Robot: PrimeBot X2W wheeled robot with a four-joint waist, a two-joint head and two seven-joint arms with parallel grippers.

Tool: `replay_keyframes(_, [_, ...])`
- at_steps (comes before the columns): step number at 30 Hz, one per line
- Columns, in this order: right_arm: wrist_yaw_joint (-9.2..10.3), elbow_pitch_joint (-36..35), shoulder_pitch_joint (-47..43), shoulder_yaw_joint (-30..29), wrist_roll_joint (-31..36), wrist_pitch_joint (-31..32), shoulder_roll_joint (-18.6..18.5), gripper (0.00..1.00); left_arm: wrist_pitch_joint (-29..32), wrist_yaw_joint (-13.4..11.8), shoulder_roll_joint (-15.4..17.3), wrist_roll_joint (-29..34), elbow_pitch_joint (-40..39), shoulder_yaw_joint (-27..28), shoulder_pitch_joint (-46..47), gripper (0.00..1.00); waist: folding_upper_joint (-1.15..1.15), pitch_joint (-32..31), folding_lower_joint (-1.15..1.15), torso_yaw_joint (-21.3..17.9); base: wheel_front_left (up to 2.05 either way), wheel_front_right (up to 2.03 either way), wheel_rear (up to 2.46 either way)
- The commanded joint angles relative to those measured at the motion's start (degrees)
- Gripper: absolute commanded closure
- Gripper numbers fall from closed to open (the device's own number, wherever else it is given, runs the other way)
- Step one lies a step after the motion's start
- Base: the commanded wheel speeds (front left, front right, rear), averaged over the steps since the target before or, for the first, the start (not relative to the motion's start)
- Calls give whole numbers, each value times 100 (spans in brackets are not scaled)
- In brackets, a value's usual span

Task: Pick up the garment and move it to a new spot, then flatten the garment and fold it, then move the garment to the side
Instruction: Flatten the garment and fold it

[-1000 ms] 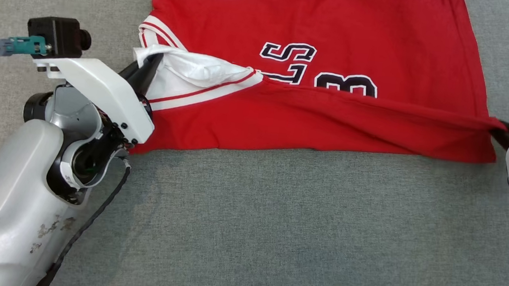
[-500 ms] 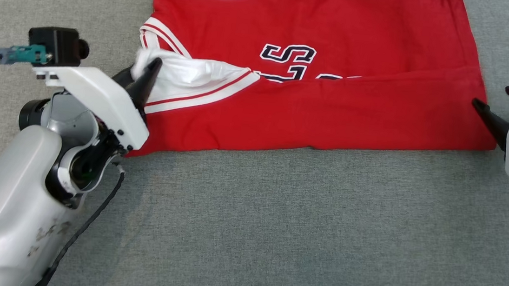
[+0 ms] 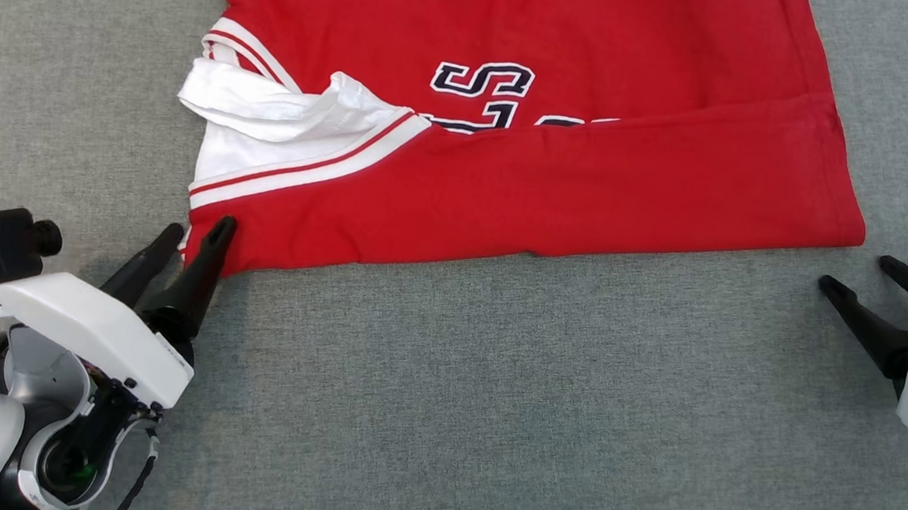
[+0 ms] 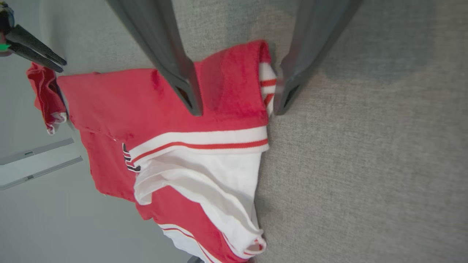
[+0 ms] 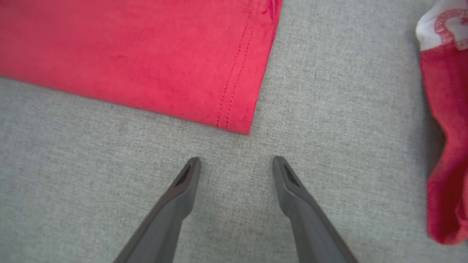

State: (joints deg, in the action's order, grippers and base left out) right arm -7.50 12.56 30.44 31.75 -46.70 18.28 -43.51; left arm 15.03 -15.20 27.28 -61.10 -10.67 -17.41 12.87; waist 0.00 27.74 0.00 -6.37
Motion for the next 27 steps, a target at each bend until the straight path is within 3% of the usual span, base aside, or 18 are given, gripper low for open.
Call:
replay_keyframes(1, [2, -23, -79, -135, 7, 13, 99, 0, -47, -25, -7, -73, -80, 79, -40, 0, 0, 34, 0, 18, 0, 0, 0])
replay_keyframes(13, [2, 26, 175, -1125, 174, 686, 638, 0, 476, 63, 246, -133, -457, -148, -15, 0, 0, 96, 0, 141, 0, 0, 0])
replay_keyframes(22, [1, 483, 469, -995, 339, 1257, 1272, 0, 1007, 17, 303, -92, -202, -528, 274, 0, 0, 201, 0, 122, 0, 0, 0])
replay_keyframes(23, [-1, 503, 481, -920, 347, 1303, 1307, 0, 1034, 28, 323, -66, -171, -560, 298, 69, 0, 199, 0, 121, 0, 0, 0])
replay_keyframes(24, [-6, 535, 482, -888, 356, 1309, 1342, 30, 1026, 38, 305, -73, -138, -563, 324, 100, 0, 193, 0, 122, 0, 0, 0])
replay_keyframes(25, [-6, 555, 473, -852, 322, 1319, 1384, 76, 1031, 78, 292, -80, -101, -583, 349, 100, 0, 182, 0, 125, 0, 0, 0])
replay_keyframes(26, [-6, 553, 457, -788, 245, 1358, 1399, 100, 1049, 141, 281, -92, -74, -622, 360, 100, 0, 165, 0, 132, 0, 0, 0])
replay_keyframes(27, [-6, 540, 422, -725, 167, 1398, 1393, 100, 1008, 189, 256, -120, -22, -617, 366, 100, 0, 136, 0, 139, 0, 0, 0])
